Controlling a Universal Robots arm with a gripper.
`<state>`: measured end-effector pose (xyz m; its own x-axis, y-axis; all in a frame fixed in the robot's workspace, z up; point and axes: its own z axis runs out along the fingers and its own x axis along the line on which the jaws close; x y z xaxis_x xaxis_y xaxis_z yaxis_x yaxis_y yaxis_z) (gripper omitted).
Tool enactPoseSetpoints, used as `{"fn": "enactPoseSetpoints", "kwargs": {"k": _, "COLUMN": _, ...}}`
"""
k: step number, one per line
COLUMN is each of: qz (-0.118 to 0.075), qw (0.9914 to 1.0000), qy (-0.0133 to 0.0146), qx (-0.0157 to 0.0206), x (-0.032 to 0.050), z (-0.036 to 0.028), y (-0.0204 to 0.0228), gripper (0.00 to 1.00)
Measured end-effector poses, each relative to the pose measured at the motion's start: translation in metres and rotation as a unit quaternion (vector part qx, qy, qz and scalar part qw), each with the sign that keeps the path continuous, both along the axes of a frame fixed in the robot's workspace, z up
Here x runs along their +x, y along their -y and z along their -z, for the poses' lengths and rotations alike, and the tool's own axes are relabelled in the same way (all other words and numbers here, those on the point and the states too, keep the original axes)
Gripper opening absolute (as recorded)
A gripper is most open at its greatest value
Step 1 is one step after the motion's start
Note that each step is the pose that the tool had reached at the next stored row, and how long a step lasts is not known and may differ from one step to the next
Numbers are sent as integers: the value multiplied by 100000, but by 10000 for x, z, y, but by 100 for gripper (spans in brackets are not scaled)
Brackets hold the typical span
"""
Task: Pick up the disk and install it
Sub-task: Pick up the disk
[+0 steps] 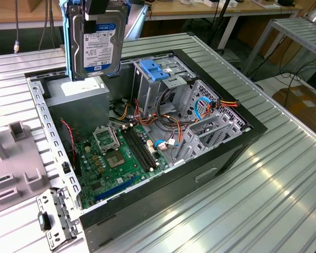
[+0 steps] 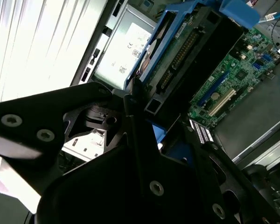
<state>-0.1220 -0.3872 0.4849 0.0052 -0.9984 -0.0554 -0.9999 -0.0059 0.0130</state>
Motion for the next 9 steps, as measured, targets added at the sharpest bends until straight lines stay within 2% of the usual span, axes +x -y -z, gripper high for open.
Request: {"fn": "enactPoseSetpoints", "kwargs": {"k": 9, "qz": 2, "qw": 100000, "qy": -6, "qx": 2, "x": 33, "z": 5, "y": 83, "gripper": 37}}
